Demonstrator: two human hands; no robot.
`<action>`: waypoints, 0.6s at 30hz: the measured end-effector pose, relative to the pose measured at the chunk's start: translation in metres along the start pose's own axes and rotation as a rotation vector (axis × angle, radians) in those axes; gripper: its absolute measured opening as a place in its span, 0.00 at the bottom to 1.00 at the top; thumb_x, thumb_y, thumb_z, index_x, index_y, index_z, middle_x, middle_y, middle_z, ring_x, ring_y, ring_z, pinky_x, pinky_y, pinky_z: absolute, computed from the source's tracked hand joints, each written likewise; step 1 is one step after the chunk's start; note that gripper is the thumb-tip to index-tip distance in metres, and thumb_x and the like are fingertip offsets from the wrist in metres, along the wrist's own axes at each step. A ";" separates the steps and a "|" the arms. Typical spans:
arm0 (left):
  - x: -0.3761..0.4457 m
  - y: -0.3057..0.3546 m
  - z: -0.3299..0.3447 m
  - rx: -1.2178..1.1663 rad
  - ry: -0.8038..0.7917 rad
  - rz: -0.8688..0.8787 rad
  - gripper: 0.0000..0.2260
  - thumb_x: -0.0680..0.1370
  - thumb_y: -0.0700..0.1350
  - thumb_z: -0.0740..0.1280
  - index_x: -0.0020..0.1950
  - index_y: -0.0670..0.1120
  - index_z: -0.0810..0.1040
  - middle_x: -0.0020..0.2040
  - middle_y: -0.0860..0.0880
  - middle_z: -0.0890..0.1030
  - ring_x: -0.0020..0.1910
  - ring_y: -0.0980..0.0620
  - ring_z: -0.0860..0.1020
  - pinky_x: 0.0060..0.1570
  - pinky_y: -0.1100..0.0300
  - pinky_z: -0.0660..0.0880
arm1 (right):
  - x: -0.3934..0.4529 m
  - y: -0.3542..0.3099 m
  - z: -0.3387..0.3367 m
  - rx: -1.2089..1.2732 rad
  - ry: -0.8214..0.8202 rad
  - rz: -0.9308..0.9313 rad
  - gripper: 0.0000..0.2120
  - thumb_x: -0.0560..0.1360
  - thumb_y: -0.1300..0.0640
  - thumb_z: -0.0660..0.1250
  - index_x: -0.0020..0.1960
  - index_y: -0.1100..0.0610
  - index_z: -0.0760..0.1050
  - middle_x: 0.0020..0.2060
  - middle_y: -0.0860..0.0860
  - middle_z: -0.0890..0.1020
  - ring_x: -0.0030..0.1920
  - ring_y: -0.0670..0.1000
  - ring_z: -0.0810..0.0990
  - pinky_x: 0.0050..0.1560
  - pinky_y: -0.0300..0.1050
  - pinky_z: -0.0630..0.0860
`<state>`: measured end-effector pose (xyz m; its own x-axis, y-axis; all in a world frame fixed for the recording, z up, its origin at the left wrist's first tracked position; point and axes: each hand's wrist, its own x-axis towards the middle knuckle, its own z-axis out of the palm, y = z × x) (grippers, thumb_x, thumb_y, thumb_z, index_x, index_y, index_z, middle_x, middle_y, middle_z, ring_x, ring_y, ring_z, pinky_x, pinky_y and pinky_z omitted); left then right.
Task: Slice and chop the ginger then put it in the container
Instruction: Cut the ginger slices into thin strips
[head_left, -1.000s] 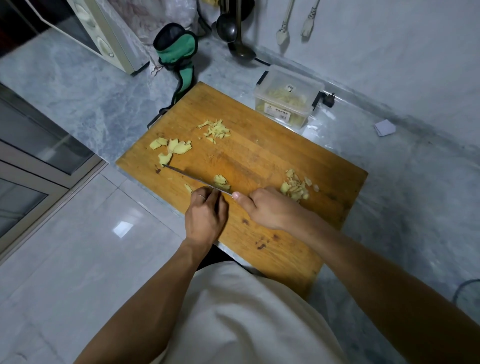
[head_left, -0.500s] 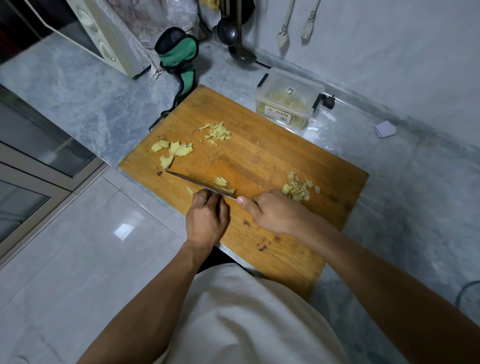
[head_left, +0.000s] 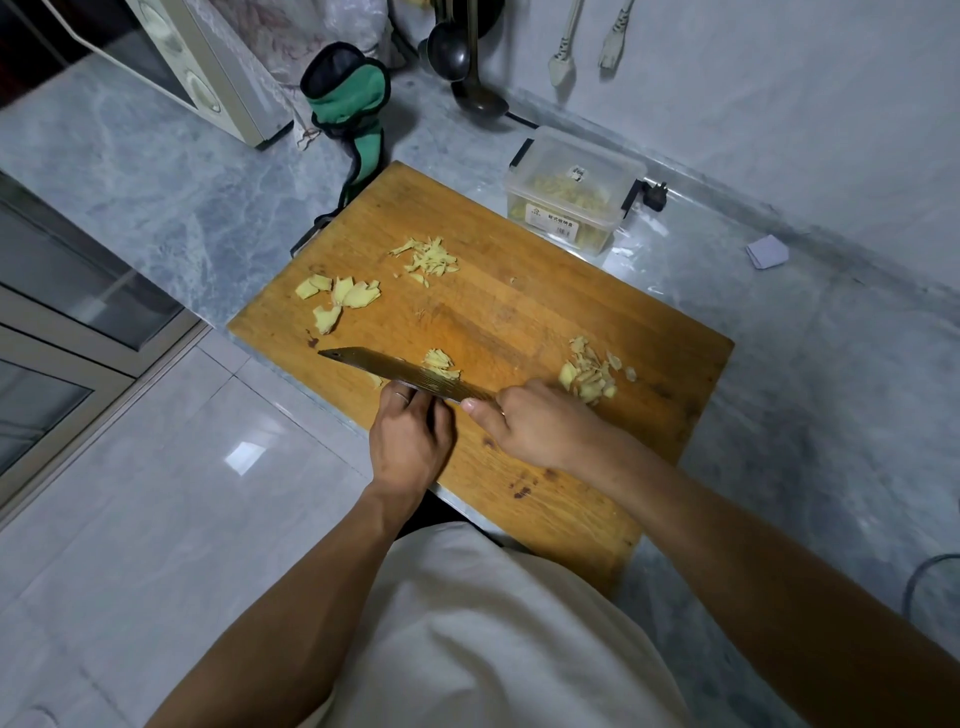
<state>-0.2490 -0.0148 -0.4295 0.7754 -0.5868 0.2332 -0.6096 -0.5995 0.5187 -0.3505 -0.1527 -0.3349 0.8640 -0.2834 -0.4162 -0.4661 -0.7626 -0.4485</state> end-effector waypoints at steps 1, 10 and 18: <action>0.000 0.000 0.000 -0.002 0.000 0.005 0.04 0.76 0.38 0.68 0.48 0.40 0.82 0.52 0.42 0.80 0.55 0.44 0.73 0.36 0.56 0.74 | 0.000 0.001 0.002 0.007 0.004 0.002 0.30 0.83 0.35 0.47 0.40 0.57 0.70 0.34 0.53 0.70 0.40 0.59 0.77 0.38 0.49 0.73; 0.000 -0.002 -0.002 -0.008 -0.016 0.025 0.07 0.77 0.38 0.67 0.53 0.41 0.82 0.51 0.41 0.79 0.55 0.44 0.74 0.39 0.56 0.75 | -0.003 0.007 -0.006 0.090 0.010 -0.007 0.33 0.83 0.35 0.47 0.32 0.57 0.71 0.30 0.54 0.76 0.34 0.57 0.78 0.42 0.57 0.80; 0.000 -0.005 0.001 -0.013 -0.012 0.028 0.10 0.78 0.40 0.65 0.55 0.39 0.82 0.53 0.42 0.79 0.57 0.44 0.74 0.39 0.57 0.74 | 0.001 0.010 -0.010 0.079 0.011 -0.013 0.35 0.82 0.34 0.47 0.33 0.60 0.70 0.31 0.57 0.75 0.33 0.58 0.77 0.40 0.55 0.78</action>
<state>-0.2461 -0.0130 -0.4327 0.7563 -0.6094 0.2379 -0.6285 -0.5760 0.5227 -0.3521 -0.1669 -0.3318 0.8717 -0.2808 -0.4016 -0.4685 -0.7179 -0.5150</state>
